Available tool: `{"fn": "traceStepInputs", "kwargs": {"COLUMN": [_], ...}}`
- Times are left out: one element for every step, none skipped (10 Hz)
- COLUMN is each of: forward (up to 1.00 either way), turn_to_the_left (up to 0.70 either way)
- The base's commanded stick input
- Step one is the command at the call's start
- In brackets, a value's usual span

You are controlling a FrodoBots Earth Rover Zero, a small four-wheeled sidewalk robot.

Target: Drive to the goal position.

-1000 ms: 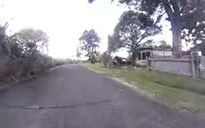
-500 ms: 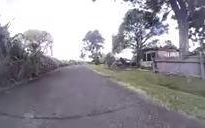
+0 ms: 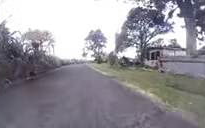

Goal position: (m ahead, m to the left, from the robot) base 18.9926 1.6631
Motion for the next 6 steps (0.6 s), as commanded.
{"fn": "traceStepInputs", "kwargs": {"forward": [0.85, 0.85, 0.85, 0.85, 0.85, 0.85], "turn_to_the_left": [0.07, 0.01, 0.00, 0.00, 0.00, 0.00]}}
